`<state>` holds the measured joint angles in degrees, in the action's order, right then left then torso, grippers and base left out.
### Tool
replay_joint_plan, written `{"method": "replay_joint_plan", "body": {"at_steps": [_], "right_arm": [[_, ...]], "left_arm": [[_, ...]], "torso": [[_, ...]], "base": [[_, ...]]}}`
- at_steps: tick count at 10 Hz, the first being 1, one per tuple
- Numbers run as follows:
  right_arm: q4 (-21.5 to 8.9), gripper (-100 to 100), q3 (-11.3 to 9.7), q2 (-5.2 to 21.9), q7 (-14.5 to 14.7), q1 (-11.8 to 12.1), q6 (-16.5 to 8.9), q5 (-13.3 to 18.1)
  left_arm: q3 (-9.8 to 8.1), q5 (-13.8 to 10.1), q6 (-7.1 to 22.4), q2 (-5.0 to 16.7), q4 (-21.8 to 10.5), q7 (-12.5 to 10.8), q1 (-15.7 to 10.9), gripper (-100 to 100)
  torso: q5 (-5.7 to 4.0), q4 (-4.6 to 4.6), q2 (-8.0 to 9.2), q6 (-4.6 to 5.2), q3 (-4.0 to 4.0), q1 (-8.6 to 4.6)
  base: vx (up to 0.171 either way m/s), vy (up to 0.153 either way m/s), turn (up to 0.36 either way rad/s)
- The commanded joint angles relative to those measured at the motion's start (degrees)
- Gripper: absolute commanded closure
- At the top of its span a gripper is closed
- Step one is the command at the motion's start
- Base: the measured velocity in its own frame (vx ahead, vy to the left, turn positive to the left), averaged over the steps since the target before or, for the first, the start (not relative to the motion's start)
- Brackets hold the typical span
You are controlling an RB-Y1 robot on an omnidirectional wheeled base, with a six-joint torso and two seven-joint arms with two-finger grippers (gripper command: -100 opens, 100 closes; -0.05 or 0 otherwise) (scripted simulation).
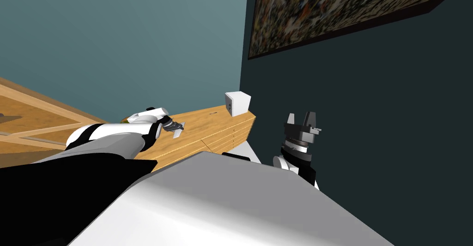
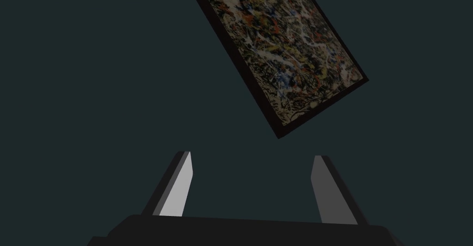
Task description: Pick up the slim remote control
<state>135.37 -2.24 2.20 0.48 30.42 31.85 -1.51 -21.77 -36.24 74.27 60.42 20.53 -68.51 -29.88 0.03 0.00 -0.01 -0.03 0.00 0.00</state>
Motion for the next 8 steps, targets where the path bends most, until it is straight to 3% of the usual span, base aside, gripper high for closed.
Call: {"method": "replay_joint_plan", "body": {"at_steps": [1, 3, 4, 5, 7, 8], "right_arm": [[0.00, 0, 0.00, 0.00, 0.00, 0.00, 0.00, 0.00], [0.00, 0, 0.00, 0.00, 0.00, 0.00, 0.00, 0.00], [0.00, 0, 0.00, 0.00, 0.00, 0.00, 0.00, 0.00], [0.00, 0, 0.00, 0.00, 0.00, 0.00, 0.00, 0.00], [0.00, 0, 0.00, 0.00, 0.00, 0.00, 0.00, 0.00], [0.00, 0, 0.00, 0.00, 0.00, 0.00, 0.00, 0.00]], "left_arm": [[0.00, 0.00, 0.00, 0.00, 0.00, 0.00, 0.00, 100], [0.02, 0.01, 0.01, -0.01, 0.01, 0.06, 0.00, 100], [0.02, 0.01, 0.01, -0.01, 0.02, 0.07, 0.00, 0], [-0.30, -0.18, 0.41, -0.44, 1.64, -0.46, 1.04, 100], [-0.10, -0.42, 2.56, 1.12, 2.35, -1.02, 0.42, 100], [-0.12, -0.33, 1.88, 0.74, 2.09, -0.84, 0.52, 100]], "torso": [[0.00, 0.00, 0.00, 0.00, 0.00, 0.00], [0.00, 0.01, 0.00, -0.02, 0.00, 0.00], [0.00, 0.01, 0.00, -0.02, 0.00, 0.00], [0.00, 0.01, 0.00, -0.02, 0.00, -0.01], [-0.01, 0.01, 0.00, 0.01, 0.01, 0.02], [0.00, 0.01, 0.02, 0.02, 0.02, 0.02]], "base": [[0.000, 0.000, 0.000], [0.000, 0.000, 0.000], [0.000, 0.000, 0.000], [0.000, 0.000, 0.000], [-0.011, 0.012, -0.037], [-0.005, 0.006, -0.015]]}}
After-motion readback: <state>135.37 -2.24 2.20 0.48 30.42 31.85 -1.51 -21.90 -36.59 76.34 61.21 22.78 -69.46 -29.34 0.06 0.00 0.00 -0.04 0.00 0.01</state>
